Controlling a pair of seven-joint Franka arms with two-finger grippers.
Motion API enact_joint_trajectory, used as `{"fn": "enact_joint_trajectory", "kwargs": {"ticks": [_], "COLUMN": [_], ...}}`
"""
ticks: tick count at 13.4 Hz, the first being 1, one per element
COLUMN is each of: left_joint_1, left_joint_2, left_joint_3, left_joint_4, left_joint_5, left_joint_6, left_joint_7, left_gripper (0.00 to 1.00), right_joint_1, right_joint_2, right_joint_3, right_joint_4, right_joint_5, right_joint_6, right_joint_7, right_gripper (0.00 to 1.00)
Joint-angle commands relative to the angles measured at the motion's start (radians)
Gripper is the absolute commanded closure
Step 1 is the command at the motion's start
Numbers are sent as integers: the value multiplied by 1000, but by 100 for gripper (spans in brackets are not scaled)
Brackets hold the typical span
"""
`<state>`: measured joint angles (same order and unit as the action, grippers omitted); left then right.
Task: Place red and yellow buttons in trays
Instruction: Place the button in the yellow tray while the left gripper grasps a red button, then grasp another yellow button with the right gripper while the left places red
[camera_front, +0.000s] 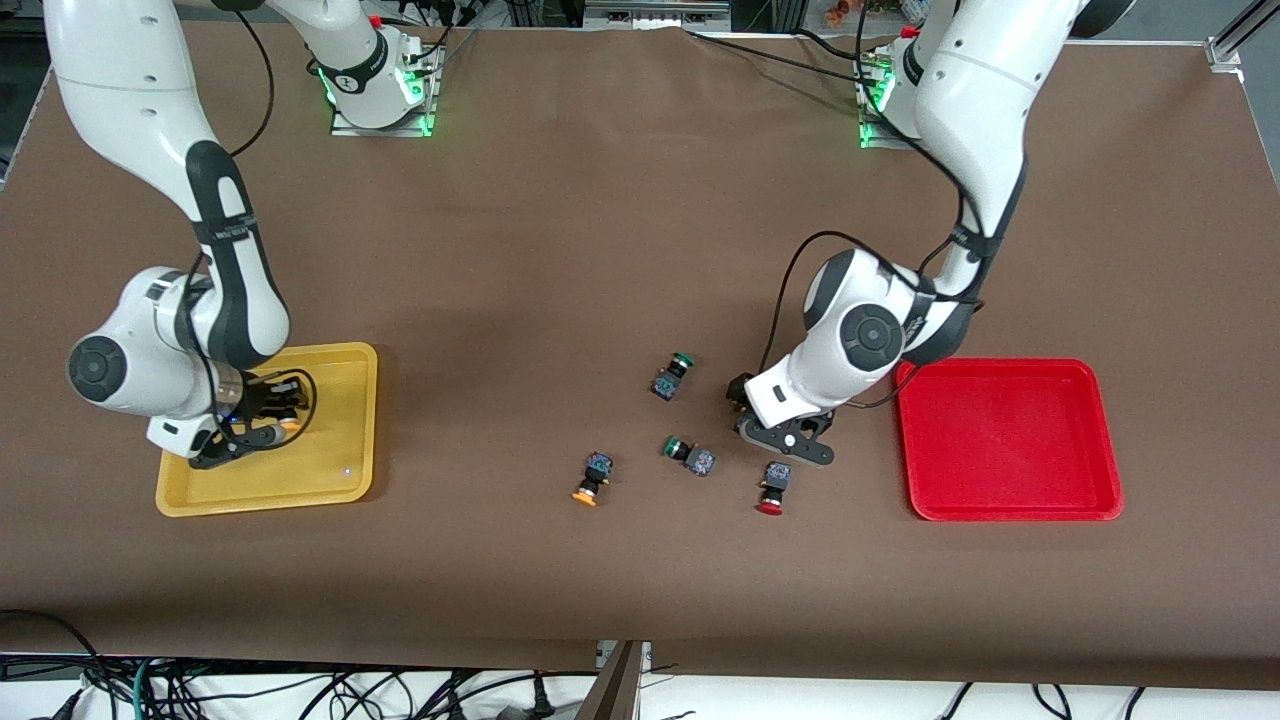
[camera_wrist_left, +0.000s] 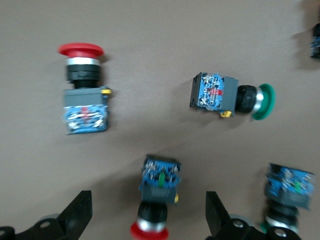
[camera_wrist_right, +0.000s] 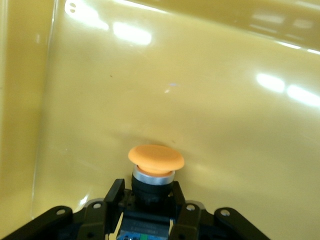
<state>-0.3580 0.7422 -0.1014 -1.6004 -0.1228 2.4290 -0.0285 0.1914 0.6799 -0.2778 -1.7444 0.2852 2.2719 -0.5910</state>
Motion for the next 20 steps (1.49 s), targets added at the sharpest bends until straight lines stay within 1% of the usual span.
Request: {"fn": "enact_joint_trajectory", "kwargs": {"ticks": [1, 3, 4, 5, 6, 7, 8, 9, 10, 11, 12, 13, 15, 16, 17, 18, 20], "left_joint_1": [-19, -21, -19, -19, -19, -19, -16, -13, -7, 1, 20, 51, 147, 192, 247, 295, 365], "left_joint_2": [45, 48, 46, 42, 40, 39, 37, 31, 5, -36, -93, -146, -226, -248, -257, -259, -253], "left_joint_3": [14, 14, 14, 14, 14, 14, 14, 14, 15, 22, 32, 34, 32, 34, 37, 37, 35], "left_joint_4": [13, 5, 4, -4, -7, -7, -7, -7, -9, -9, -3, -1, 2, 4, 5, 8, 7], "left_joint_5": [15, 15, 17, 23, 34, 37, 38, 38, 38, 38, 38, 40, 64, 68, 74, 112, 251], "left_joint_6": [45, 45, 44, 36, 38, 38, 38, 30, 9, -75, -203, -310, -495, -551, -582, -585, -571], "left_joint_7": [-1, -1, 12, 24, 30, 30, 32, 32, 32, 32, 33, 36, 117, 187, 250, 309, 375], "left_gripper": [0, 0, 46, 86, 100, 98, 98, 100, 100, 100, 99, 98, 98, 98, 96, 94, 94], "right_joint_1": [37, 88, 118, 155, 202, 261, 317, 356, 378, 388, 390, 393, 401, 405, 405, 405, 405], "right_joint_2": [-39, -45, -43, -37, -31, -8, 27, 64, 100, 142, 192, 245, 331, 364, 394, 421, 443], "right_joint_3": [6, 5, 5, 6, 6, 8, 8, 17, 52, 84, 107, 121, 126, 126, 127, 135, 175], "right_joint_4": [37, 147, 208, 251, 261, 272, 305, 343, 380, 423, 477, 547, 656, 675, 681, 683, 691], "right_joint_5": [55, 51, 45, 46, 54, 57, 60, 68, 68, 66, 68, 66, 66, 66, 68, 68, 66], "right_joint_6": [-62, -216, -266, -284, -278, -259, -220, -159, -90, -25, 18, 37, 82, 142, 206, 263, 311], "right_joint_7": [78, 211, 302, 391, 499, 613, 737, 857, 966, 1049, 1112, 1170, 1229, 1232, 1229, 1229, 1250], "right_gripper": [16, 15, 15, 15, 15, 15, 15, 15, 15, 15, 15, 15, 15, 15, 15, 15, 15]}}
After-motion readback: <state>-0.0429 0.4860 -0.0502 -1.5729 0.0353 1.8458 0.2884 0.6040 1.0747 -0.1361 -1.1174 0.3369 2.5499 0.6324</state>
